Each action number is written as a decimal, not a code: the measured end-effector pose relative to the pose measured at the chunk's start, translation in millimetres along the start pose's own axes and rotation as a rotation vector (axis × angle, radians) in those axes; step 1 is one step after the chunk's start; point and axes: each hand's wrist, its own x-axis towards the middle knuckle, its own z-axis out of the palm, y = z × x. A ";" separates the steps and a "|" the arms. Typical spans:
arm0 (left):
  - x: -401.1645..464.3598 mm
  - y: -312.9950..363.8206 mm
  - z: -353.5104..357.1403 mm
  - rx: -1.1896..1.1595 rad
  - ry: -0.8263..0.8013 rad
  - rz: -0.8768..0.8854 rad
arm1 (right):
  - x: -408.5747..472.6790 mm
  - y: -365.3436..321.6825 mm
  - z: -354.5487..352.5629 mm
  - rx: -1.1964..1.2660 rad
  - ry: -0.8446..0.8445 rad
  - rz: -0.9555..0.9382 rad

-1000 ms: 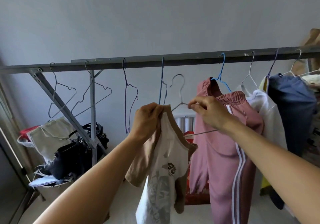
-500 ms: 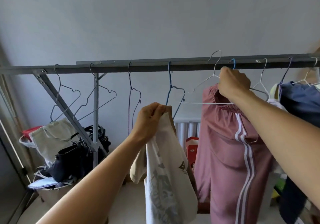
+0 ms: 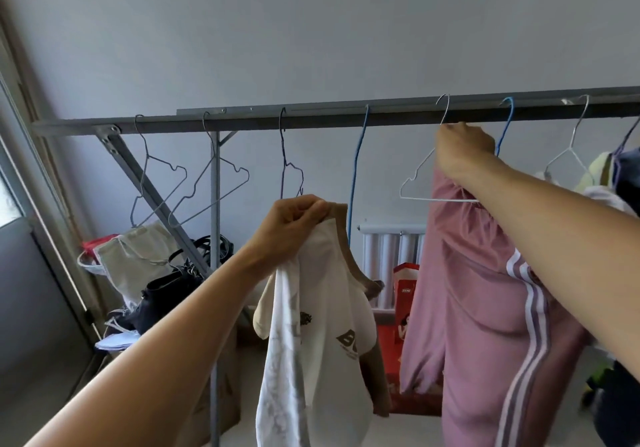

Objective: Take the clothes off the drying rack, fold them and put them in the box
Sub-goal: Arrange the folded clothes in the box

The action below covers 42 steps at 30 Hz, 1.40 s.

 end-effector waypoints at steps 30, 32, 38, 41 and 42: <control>-55.0 31.4 -33.4 0.161 -0.019 0.040 | -163.1 -70.0 15.3 1.688 -0.552 -0.398; -62.1 34.8 -43.8 0.189 -0.007 0.052 | -165.2 -75.2 13.3 1.676 -0.650 -0.435; -80.6 34.3 -57.6 0.147 0.046 -0.076 | -175.9 -93.8 12.0 1.602 -0.656 -0.471; -86.8 33.6 -64.1 0.117 -0.024 -0.203 | -178.0 -109.8 7.2 1.509 -0.490 -0.476; -88.9 34.7 -65.3 0.194 -0.069 -0.232 | -179.4 -114.9 4.3 1.465 -0.467 -0.498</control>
